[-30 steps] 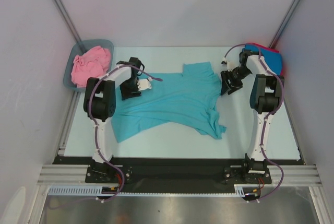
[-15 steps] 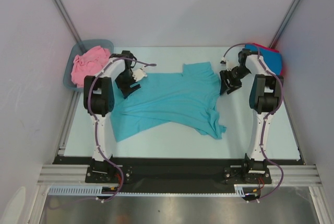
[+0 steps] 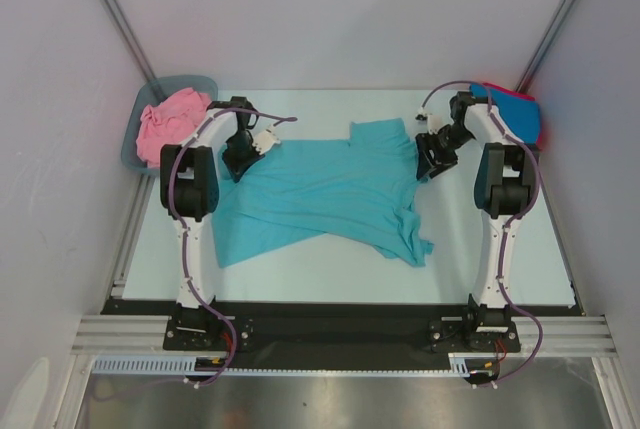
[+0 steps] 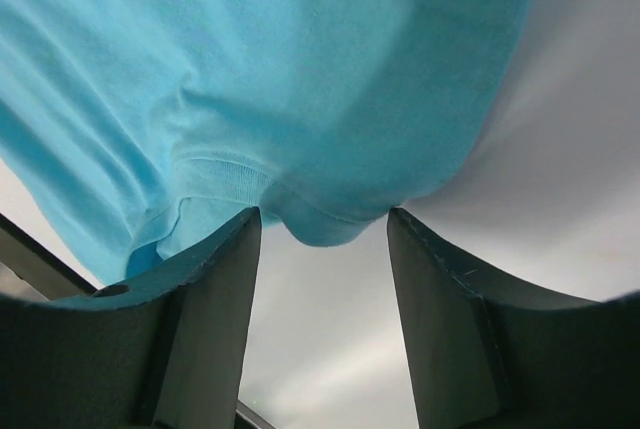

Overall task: Fold and stack the t-shirts
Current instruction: Flatten the tshirt out

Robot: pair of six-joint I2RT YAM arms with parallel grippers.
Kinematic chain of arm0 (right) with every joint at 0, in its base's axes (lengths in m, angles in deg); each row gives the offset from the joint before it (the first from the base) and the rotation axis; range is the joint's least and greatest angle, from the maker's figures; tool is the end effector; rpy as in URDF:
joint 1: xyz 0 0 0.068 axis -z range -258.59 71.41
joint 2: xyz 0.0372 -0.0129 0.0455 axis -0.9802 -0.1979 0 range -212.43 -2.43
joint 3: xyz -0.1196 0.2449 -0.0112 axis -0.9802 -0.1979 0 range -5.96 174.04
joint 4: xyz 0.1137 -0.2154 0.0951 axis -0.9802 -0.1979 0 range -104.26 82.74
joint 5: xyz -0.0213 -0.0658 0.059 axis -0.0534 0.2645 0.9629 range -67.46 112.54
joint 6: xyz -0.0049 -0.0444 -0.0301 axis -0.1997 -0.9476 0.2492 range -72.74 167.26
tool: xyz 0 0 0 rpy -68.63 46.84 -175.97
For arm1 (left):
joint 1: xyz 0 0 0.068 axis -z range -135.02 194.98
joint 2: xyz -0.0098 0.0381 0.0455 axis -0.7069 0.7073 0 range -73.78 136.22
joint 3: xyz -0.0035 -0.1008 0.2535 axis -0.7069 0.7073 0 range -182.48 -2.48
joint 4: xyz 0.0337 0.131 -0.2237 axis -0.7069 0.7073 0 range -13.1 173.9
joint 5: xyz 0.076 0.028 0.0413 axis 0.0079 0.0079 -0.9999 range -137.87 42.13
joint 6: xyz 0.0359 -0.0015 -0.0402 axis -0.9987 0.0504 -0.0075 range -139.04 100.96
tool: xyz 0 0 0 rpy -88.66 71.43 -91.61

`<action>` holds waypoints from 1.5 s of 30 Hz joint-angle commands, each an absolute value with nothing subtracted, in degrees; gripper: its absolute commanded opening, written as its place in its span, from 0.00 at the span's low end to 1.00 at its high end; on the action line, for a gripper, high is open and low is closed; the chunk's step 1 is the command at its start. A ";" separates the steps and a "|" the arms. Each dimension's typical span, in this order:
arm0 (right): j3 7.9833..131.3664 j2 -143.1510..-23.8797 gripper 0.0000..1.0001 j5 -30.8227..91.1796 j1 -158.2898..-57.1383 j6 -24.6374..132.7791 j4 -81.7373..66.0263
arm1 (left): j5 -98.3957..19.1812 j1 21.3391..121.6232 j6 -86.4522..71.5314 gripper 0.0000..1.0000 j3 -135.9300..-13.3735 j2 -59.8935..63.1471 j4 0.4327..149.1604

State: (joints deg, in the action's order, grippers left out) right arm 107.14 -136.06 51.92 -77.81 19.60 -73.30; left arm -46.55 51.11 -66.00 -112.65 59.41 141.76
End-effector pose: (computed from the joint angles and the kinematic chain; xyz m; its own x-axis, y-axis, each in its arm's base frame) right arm 0.4592 0.0113 0.1701 -0.8759 -0.3927 -0.2804 -0.4789 0.7783 0.4059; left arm 0.4510 -0.0493 0.1558 -0.5995 0.7992 -0.0421 0.7996 0.6004 0.0115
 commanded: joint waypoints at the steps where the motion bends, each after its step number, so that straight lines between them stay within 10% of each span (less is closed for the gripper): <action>1: 104.53 -133.75 0.59 52.16 -78.41 19.48 -70.99 | -43.03 49.99 -65.36 0.01 -112.78 62.89 135.70; 10: 99.59 -132.51 0.15 49.08 -78.24 19.75 -66.59 | -43.65 49.90 -66.41 0.00 -112.43 61.57 136.14; 16: 100.04 -129.70 0.03 42.41 -78.41 19.40 -63.17 | -43.56 49.90 -66.59 0.00 -111.82 60.96 136.23; 45: 92.75 -123.11 0.00 -2.06 -87.73 -9.32 -21.61 | -42.15 50.17 -66.24 0.00 -106.99 58.41 136.23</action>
State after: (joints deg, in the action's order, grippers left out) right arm 95.47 -126.86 6.09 -87.95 -2.26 -32.82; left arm -45.82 50.85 -65.63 -109.40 57.40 138.85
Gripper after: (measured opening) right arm 0.048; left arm 0.011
